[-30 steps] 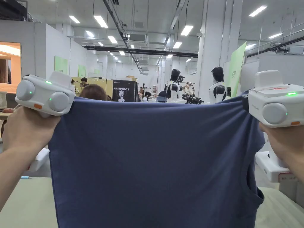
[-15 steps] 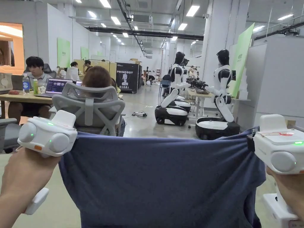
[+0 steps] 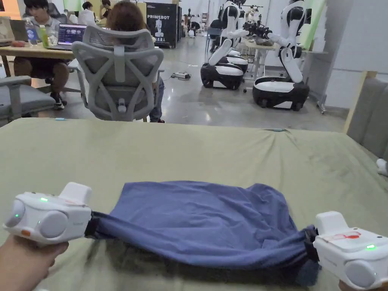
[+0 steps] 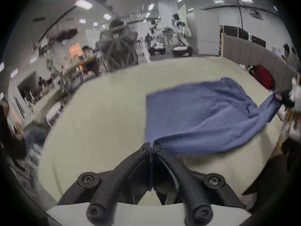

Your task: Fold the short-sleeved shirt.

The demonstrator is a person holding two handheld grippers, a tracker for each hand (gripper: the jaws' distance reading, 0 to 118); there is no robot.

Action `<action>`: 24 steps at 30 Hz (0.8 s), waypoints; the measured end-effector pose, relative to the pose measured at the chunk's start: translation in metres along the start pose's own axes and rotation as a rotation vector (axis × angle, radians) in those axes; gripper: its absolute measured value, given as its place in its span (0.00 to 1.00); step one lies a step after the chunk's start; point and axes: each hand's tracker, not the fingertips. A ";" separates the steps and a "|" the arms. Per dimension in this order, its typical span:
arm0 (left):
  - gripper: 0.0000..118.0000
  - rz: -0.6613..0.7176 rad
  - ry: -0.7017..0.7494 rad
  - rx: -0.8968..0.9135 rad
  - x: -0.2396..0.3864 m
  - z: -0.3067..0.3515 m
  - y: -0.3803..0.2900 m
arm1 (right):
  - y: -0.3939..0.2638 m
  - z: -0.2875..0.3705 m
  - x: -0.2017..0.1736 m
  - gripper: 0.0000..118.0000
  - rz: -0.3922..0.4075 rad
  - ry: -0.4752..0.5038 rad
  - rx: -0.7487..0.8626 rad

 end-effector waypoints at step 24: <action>0.00 -0.004 -0.027 0.349 0.084 0.060 -0.043 | 0.013 0.094 -0.118 0.00 -0.200 0.080 0.356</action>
